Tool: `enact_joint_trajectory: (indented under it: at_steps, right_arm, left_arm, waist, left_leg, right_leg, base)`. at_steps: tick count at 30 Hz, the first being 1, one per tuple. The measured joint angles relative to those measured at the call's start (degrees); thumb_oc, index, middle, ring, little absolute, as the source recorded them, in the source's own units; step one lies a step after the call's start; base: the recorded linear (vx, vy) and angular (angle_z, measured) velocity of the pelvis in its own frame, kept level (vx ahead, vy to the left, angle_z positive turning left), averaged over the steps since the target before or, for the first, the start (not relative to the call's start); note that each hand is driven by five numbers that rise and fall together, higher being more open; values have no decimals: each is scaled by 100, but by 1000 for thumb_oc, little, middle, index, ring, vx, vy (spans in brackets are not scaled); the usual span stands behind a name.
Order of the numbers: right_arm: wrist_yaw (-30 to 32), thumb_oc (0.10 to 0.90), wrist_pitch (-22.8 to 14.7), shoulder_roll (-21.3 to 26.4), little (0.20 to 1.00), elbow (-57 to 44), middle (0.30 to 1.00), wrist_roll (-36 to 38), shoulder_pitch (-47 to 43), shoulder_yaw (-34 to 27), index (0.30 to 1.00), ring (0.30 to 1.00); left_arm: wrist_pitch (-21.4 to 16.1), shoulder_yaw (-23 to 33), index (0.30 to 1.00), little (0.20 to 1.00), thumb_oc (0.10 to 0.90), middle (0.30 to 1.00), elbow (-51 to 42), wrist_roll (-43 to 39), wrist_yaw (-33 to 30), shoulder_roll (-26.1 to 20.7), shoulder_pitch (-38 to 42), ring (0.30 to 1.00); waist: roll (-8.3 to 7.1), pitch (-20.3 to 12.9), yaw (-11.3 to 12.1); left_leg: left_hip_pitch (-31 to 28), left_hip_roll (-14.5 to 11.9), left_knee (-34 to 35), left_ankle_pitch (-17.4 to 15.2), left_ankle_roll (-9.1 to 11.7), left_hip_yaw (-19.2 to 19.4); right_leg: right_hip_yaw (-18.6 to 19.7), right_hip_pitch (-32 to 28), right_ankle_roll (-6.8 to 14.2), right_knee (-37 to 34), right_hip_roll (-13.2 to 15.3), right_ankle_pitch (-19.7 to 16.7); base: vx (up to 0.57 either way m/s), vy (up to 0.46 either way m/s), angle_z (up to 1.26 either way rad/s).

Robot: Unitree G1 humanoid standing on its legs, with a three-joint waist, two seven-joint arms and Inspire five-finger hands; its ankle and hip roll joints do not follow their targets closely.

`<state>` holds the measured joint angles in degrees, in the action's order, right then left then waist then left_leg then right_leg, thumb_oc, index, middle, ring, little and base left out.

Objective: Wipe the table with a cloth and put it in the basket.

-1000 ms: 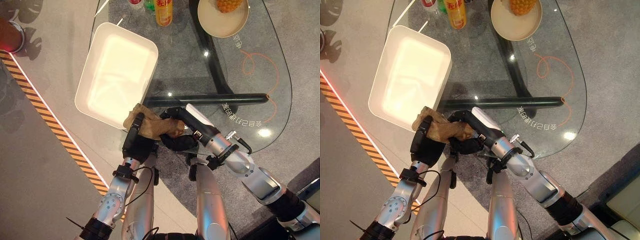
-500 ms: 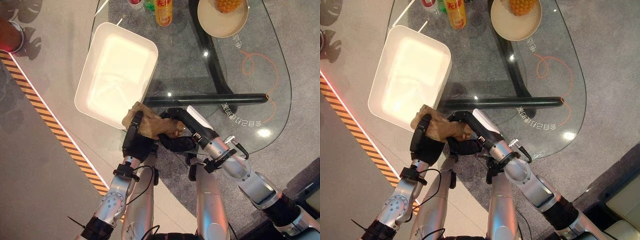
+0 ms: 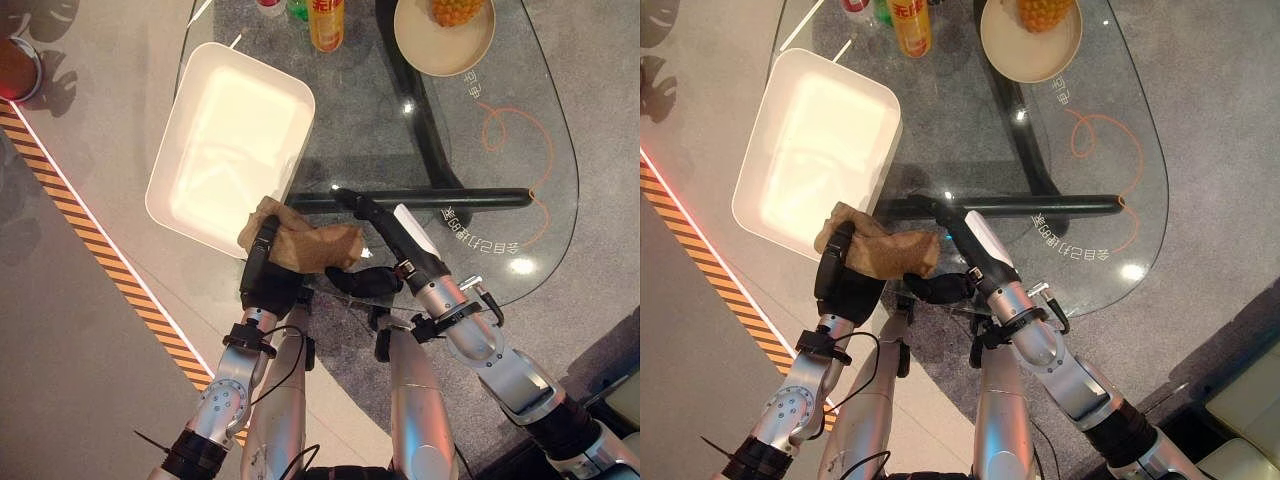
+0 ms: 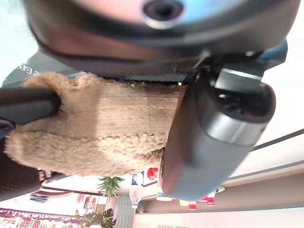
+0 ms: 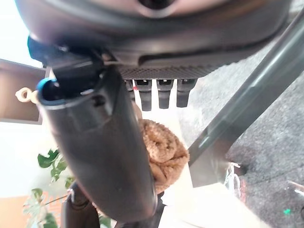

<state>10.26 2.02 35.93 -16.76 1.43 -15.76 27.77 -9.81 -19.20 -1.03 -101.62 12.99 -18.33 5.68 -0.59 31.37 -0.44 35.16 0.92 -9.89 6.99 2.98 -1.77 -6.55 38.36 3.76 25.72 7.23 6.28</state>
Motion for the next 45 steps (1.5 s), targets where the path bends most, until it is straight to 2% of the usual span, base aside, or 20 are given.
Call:
enact_joint_trajectory:
  at_steps: [4, 11, 16, 20, 26, 32, 34, 40, 44, 45]
  right_arm:
    - [70, 800, -25, 1, 900, -12, 900, 0, 220, -219, 900, 900]
    - [573, 800, -13, 54, 900, -5, 900, 0, 579, -1096, 900, 900]
    - [538, 800, -12, 69, 900, -4, 900, 18, 578, -1061, 900, 900]
    - [392, 800, -7, 68, 900, -4, 900, 94, 577, -1054, 900, 900]
    - [-17, 800, 86, 64, 900, 2, 900, 99, 571, -927, 900, 900]
    - [-456, 800, 240, 59, 900, 7, 900, 156, 557, -806, 900, 900]
    - [-576, 800, 338, 65, 900, 58, 900, 285, 525, -764, 900, 900]
    - [-687, 800, 507, 71, 900, 240, 900, 381, 446, -628, 900, 900]
    - [-721, 800, 671, 83, 900, 448, 900, 408, 348, -591, 900, 900]
    - [-728, 800, 735, 126, 900, 472, 900, 453, 290, -565, 900, 900]
  left_arm:
    - [1, 45, 300, 200, 100, 300, 0, 4, 0, 2, 10, 300]
    - [-119, 618, 300, 200, 100, 300, -3, 5, 2, -6, -154, 300]
    - [-217, 673, 300, 200, 100, 300, -3, 240, 4, -13, -181, 300]
    - [-288, 675, 300, 200, 100, 300, -3, 797, 19, -43, -170, 300]
    - [-664, 891, 300, 200, 100, 300, -3, 1711, -71, -135, -111, 300]
    - [-1112, 1355, 300, 200, 100, 300, 0, 2640, -576, -354, -17, 300]
    - [-1313, 1543, 300, 200, 100, 300, 2, 3047, -914, -461, 32, 300]
    - [-1645, 1749, 300, 200, 100, 300, 53, 3807, -1466, -527, 180, 300]
    - [-1762, 1772, 300, 200, 100, 300, 237, 4402, -2145, -531, 305, 300]
    - [-1804, 1774, 300, 200, 100, 300, 380, 4747, -2488, -552, 419, 300]
  waist:
    - [-11, 1, 4]
    - [-36, 2, -90]
    - [-40, 1, -132]
    - [-39, 1, -132]
    - [-34, -1, -125]
    - [-23, 1, -85]
    - [5, -1, -57]
    - [23, -2, 24]
    - [32, -3, 17]
    - [34, -1, 13]
  left_leg:
    - [3, 0, 0, -7, -7, 7]
    - [13, -1, -1, -22, -14, 30]
    - [13, -7, -1, -29, -19, 54]
    - [13, -9, -1, -32, -18, 73]
    - [13, -12, -2, -32, -18, 127]
    - [14, -6, -9, -33, -18, 229]
    - [23, -6, -17, -33, -19, 271]
    - [84, 8, -48, -34, -18, 322]
    - [175, 6, -120, -55, -9, 358]
    - [227, -4, -138, -58, -5, 359]
  right_leg:
    - [8, 1, 2, -8, -1, 1]
    - [33, 12, 4, -26, -7, 1]
    - [49, 20, 5, -33, -13, -1]
    - [66, 36, 7, -30, -13, -3]
    - [111, 86, 5, 15, -12, -5]
    - [236, 176, 8, 102, -10, -2]
    - [268, 212, 8, 127, -8, -3]
    - [357, 334, 11, 235, -4, 13]
    - [390, 437, 10, 297, -7, 16]
    - [389, 488, 6, 308, -17, 15]
  base:
    - [0, 0, 0]
    - [0, 0, 0]
    - [0, 0, 0]
    - [3, 14, -1]
    - [3, 57, -4]
    - [15, 80, -6]
    - [15, 93, -9]
    - [19, 91, -3]
    - [13, 40, -3]
    - [26, 64, -3]
